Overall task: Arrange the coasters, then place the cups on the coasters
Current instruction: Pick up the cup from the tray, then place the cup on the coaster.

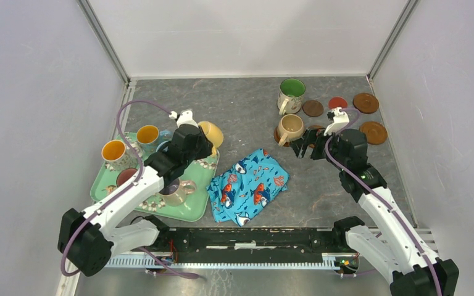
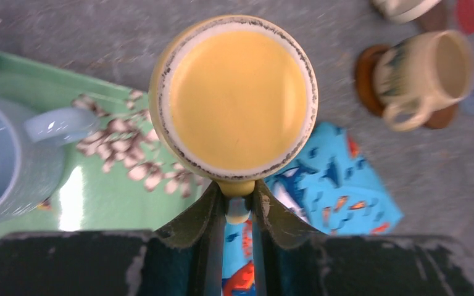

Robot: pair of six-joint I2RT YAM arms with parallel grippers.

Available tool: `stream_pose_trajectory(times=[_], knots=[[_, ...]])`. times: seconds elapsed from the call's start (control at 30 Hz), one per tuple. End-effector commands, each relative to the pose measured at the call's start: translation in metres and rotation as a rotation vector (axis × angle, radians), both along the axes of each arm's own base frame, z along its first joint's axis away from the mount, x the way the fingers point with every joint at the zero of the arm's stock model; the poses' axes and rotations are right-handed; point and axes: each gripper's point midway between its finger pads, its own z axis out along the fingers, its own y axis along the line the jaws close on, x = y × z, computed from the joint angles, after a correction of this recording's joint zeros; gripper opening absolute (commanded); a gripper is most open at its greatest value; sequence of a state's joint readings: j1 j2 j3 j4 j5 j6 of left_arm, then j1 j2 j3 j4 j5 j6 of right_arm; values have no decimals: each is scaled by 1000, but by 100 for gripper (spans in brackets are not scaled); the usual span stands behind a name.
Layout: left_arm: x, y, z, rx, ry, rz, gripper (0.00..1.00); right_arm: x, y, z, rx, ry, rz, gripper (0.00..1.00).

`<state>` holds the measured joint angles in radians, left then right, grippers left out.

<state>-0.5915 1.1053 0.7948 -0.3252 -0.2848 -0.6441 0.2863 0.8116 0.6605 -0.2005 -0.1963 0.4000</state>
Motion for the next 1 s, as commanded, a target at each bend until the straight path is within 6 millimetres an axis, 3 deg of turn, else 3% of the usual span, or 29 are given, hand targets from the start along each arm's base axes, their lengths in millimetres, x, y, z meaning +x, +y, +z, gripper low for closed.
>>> stream_pose_trajectory(times=[0.0, 0.17, 0.43, 0.73, 0.97], knots=[[19, -38, 109, -316, -271, -59, 2, 0, 24, 33, 124, -94, 99, 98], [15, -69, 169, -534, -403, -191, 2, -5, 41, 55, 216, -153, 184, 98], [-5, -106, 226, -793, -504, -417, 2, -19, 54, 86, 290, -266, 298, 98], [-25, -136, 259, -1044, -561, -655, 2, -40, 75, 118, 406, -346, 476, 98], [-32, -151, 265, -1170, -548, -775, 2, -40, 84, 126, 463, -334, 519, 98]])
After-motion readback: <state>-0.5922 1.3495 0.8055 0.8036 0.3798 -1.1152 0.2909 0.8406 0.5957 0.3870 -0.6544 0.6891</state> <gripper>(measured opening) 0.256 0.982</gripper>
